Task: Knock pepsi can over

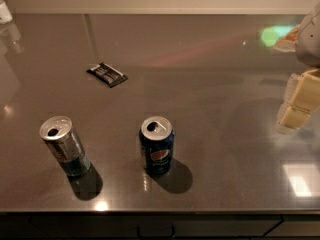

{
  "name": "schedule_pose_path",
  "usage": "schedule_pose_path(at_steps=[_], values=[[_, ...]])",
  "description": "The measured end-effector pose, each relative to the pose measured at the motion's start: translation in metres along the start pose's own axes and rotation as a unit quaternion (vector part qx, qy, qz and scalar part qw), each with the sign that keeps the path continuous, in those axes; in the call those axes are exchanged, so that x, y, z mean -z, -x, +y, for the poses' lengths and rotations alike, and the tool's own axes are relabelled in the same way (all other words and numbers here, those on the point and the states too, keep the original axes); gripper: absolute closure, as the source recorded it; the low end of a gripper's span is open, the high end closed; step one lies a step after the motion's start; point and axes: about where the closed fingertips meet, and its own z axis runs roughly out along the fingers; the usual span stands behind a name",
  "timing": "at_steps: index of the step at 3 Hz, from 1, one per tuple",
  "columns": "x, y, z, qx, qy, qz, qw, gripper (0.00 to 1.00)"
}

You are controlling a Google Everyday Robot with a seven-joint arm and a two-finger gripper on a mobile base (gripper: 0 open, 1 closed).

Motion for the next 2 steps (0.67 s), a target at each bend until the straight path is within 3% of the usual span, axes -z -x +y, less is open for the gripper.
schedule_pose_path(at_steps=[1, 2], values=[[-0.003, 0.009, 0.0, 0.016, 0.015, -0.037, 0.9991, 0.0], [-0.017, 0.031, 0.005, 0.049, 0.041, -0.096, 0.9933, 0.0]])
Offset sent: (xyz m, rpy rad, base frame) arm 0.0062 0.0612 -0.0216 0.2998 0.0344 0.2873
